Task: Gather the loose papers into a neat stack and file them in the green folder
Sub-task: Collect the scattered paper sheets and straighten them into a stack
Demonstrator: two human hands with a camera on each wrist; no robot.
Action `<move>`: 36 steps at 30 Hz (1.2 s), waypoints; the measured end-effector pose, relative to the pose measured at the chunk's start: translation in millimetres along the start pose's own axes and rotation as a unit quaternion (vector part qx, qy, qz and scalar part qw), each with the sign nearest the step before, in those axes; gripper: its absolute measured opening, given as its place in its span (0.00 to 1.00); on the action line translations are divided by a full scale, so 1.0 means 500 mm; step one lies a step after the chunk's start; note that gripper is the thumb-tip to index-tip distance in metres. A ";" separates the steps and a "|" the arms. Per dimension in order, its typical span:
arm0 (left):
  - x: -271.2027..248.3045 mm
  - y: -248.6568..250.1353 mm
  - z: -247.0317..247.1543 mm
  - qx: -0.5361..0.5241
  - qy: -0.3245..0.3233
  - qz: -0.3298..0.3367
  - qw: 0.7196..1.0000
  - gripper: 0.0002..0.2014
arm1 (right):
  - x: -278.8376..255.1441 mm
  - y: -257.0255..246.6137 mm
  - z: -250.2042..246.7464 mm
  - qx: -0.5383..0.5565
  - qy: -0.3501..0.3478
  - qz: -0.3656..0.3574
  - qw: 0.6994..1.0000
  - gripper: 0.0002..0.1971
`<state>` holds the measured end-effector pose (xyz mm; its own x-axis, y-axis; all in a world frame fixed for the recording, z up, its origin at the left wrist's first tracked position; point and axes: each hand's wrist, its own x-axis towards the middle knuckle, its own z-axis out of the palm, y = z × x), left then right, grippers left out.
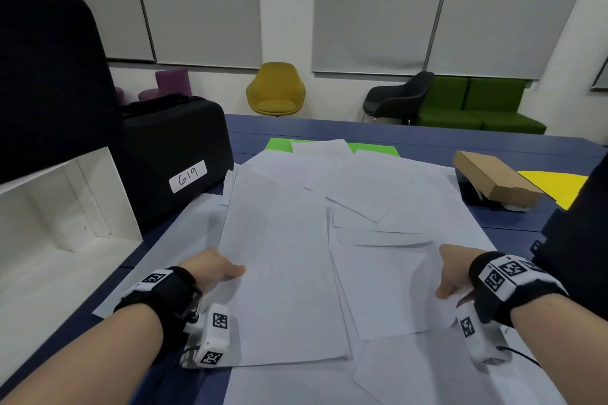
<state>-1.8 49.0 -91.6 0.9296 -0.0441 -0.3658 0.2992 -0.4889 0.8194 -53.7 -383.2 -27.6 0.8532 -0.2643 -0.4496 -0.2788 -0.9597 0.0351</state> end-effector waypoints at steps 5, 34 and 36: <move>-0.001 0.004 -0.002 -0.010 0.003 -0.005 1.000 0.32 | -0.035 0.052 -0.001 -0.042 -0.047 0.002 0.998 0.29; 0.002 -0.001 0.004 -0.014 -0.031 0.006 0.999 0.27 | 0.127 -0.122 -0.033 -0.006 0.086 -0.166 0.982 0.14; -0.001 0.000 0.006 -0.003 -0.029 0.006 1.000 0.17 | 0.118 -0.102 -0.034 0.025 0.075 -0.154 0.985 0.09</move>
<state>-2.9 46.3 -92.8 0.9195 -0.1002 -0.3800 0.2888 -0.4835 0.8263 18.6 -351.6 -40.6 0.9552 0.0229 -0.2952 -0.0159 -0.9916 -0.1284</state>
